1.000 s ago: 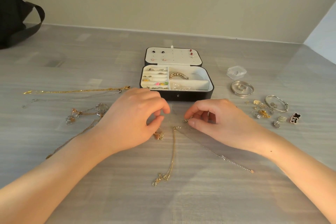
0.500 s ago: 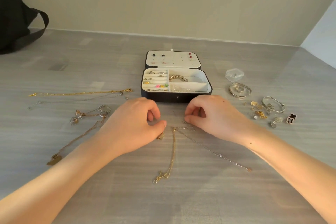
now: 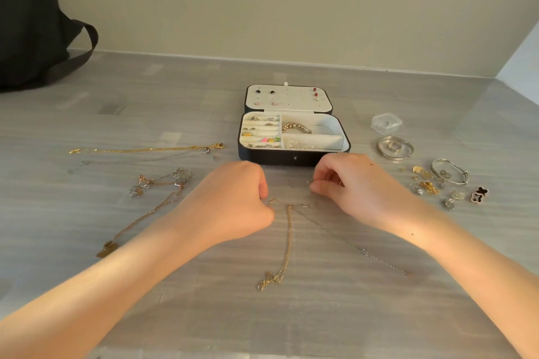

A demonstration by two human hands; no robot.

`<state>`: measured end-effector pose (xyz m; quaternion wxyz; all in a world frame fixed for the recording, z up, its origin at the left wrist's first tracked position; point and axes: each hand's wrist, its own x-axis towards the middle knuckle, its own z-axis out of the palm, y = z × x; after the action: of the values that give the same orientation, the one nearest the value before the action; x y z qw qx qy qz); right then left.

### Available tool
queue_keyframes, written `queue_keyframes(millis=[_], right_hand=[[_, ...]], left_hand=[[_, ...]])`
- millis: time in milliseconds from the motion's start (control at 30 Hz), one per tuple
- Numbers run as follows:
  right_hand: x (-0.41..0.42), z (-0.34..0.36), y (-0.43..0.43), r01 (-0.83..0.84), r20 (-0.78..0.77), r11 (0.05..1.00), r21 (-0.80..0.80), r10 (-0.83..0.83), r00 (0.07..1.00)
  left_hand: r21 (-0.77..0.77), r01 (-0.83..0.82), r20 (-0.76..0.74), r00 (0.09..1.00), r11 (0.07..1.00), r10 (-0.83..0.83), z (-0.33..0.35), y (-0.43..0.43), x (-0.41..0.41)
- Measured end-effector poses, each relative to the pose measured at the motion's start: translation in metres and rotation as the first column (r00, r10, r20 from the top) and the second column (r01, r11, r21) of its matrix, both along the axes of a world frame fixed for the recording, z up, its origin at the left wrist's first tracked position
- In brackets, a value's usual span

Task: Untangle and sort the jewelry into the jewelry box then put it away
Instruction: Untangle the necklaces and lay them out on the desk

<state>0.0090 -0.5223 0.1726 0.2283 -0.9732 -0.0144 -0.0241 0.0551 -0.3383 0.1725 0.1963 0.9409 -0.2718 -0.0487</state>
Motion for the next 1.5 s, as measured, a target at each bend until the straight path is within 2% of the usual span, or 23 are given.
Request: queue_keyframes(millis=[300, 567, 833, 1033, 1200, 1400, 1500], right_hand=[[-0.002, 0.004, 0.005, -0.017, 0.061, 0.989, 0.146, 0.009, 0.998], [-0.002, 0.009, 0.001, -0.027, 0.044, 0.926, 0.376, 0.011, 0.999], [0.002, 0.007, 0.006, -0.046, 0.085, 0.912, 0.408, 0.012, 0.996], [0.003, 0.006, 0.014, -0.056, -0.005, 0.885, 0.463, 0.066, 0.998], [0.001, 0.003, 0.018, -0.009, -0.099, 0.757, 0.653, 0.096, 0.99], [0.001, 0.003, 0.026, 0.123, -0.143, 0.669, 0.733, -0.025, 0.989], [-0.002, 0.002, 0.031, 0.123, -0.096, 0.675, 0.727, -0.078, 0.992]], left_hand=[[0.007, 0.094, -0.018, 0.995, 0.996, -0.094, 0.007, -0.013, 0.006], [0.125, 0.157, 0.056, 0.985, 0.98, -0.165, 0.0, -0.015, -0.002], [-0.213, 0.235, -0.051, 0.967, 0.948, -0.251, 0.008, -0.001, -0.001], [-0.261, 0.267, -0.069, 0.953, 0.928, -0.294, 0.006, -0.003, 0.003], [-0.333, 0.248, -0.095, 0.951, 0.909, -0.294, 0.002, -0.005, 0.004], [-0.401, 0.125, -0.109, 0.977, 0.908, -0.182, -0.008, -0.008, 0.005], [-0.409, 0.08, -0.095, 0.987, 0.909, -0.129, -0.011, -0.011, 0.005]])
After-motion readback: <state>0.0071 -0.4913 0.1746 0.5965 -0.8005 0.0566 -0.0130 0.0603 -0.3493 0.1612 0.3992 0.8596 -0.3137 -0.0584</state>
